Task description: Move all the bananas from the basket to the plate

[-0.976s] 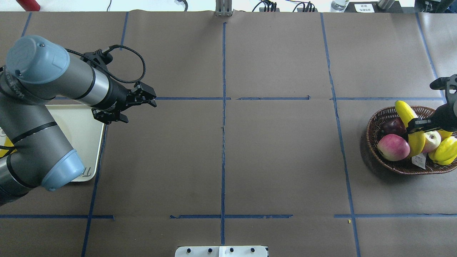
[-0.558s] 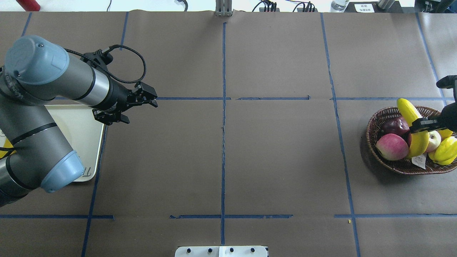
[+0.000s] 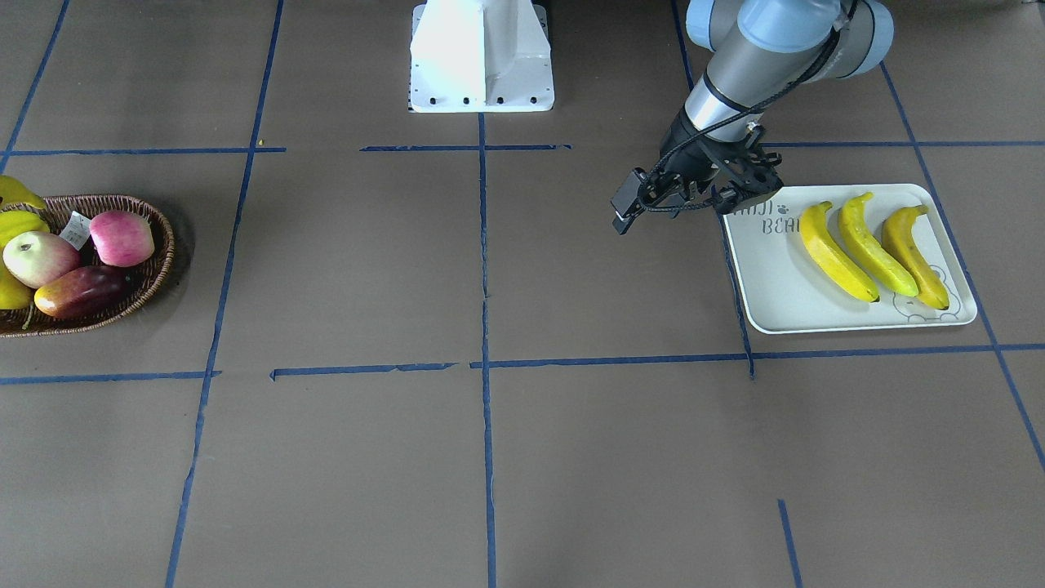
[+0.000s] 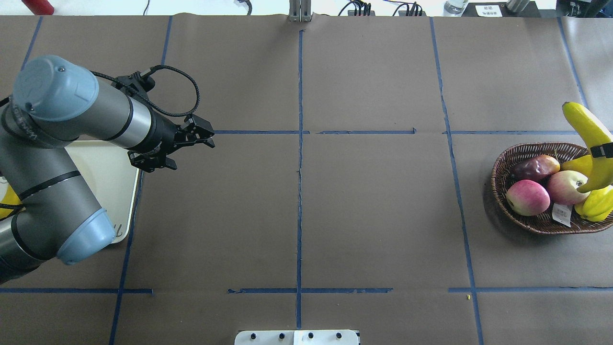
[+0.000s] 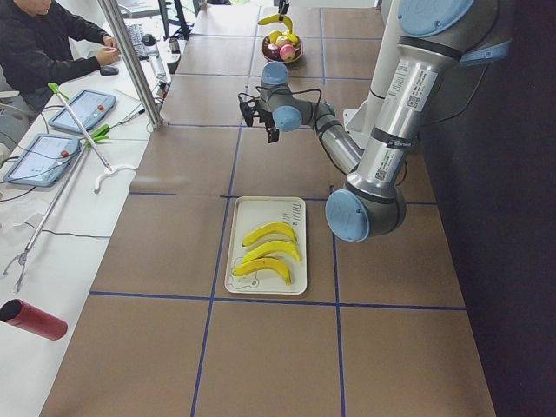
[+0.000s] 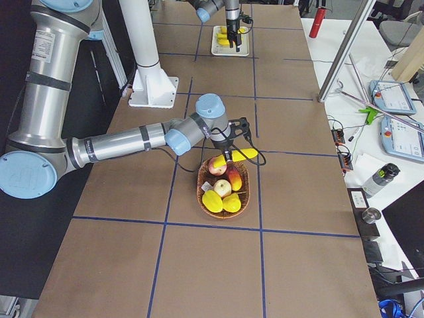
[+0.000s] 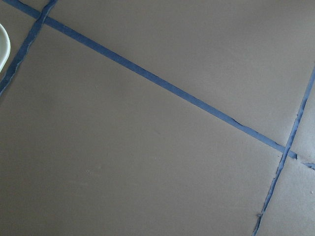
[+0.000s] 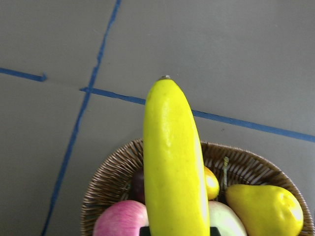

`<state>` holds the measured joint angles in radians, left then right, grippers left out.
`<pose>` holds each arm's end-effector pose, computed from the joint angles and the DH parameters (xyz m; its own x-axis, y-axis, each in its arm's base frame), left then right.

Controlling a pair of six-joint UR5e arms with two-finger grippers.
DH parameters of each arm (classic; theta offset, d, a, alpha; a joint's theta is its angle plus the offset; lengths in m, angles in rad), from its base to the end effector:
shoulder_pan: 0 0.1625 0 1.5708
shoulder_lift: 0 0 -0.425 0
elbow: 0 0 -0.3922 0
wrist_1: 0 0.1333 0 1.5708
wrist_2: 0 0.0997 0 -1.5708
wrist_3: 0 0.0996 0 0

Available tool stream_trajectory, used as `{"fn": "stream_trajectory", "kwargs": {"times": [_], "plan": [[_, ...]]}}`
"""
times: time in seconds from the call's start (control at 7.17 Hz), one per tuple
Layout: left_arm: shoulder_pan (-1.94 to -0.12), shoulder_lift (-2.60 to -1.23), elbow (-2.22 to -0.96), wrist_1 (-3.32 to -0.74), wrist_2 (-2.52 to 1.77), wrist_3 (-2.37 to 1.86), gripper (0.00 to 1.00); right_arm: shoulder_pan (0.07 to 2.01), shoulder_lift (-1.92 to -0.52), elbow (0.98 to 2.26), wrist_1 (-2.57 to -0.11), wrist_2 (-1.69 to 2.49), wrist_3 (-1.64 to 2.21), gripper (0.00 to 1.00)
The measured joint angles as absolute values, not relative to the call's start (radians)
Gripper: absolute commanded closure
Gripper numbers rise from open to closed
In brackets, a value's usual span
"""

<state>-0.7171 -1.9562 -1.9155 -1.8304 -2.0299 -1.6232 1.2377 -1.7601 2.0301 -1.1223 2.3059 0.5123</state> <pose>0.3796 -0.4493 0.2604 0.3969 -0.4084 -0.8220 0.3312 0.8989 -0.2867 -0.0750 -0.4203 0.4653 0.6058 -0.2263 0.7627 -0.0583 0.9435 0.3263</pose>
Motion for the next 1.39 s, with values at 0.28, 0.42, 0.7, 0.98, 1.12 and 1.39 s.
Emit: {"fn": "stream_trajectory", "kwargs": {"times": [0.28, 0.42, 0.7, 0.98, 1.12, 1.39], "plan": [[-0.714, -1.971, -1.922, -1.843, -2.030, -1.626, 0.01, 1.195, -1.580, 2.022, -1.115, 2.413, 0.792, 0.98], [-0.712, -1.980, -1.922, -1.888, -2.030, -1.646, 0.01, 1.114, -1.482, 2.021, -1.112, 2.419, 0.924, 0.98], [-0.693, -1.990, -1.902, -2.116, -2.031, -1.771, 0.01, 0.908, -1.312, 2.030, -1.113, 2.306, 1.083, 0.98], [-0.683, -2.028, -1.884, -2.235, -2.030, -1.859, 0.01, 0.687, -1.220, 2.051, -1.115, 2.091, 1.183, 0.98], [-0.680, -2.052, -1.878, -2.250, -2.030, -1.892, 0.01, 0.625, -1.204, 2.070, -1.115, 2.022, 1.199, 0.98], [-0.651, -2.109, -1.858, -2.257, -2.023, -1.924, 0.01, 0.570, -1.194, 2.100, -1.115, 1.969, 1.208, 0.98]]}}
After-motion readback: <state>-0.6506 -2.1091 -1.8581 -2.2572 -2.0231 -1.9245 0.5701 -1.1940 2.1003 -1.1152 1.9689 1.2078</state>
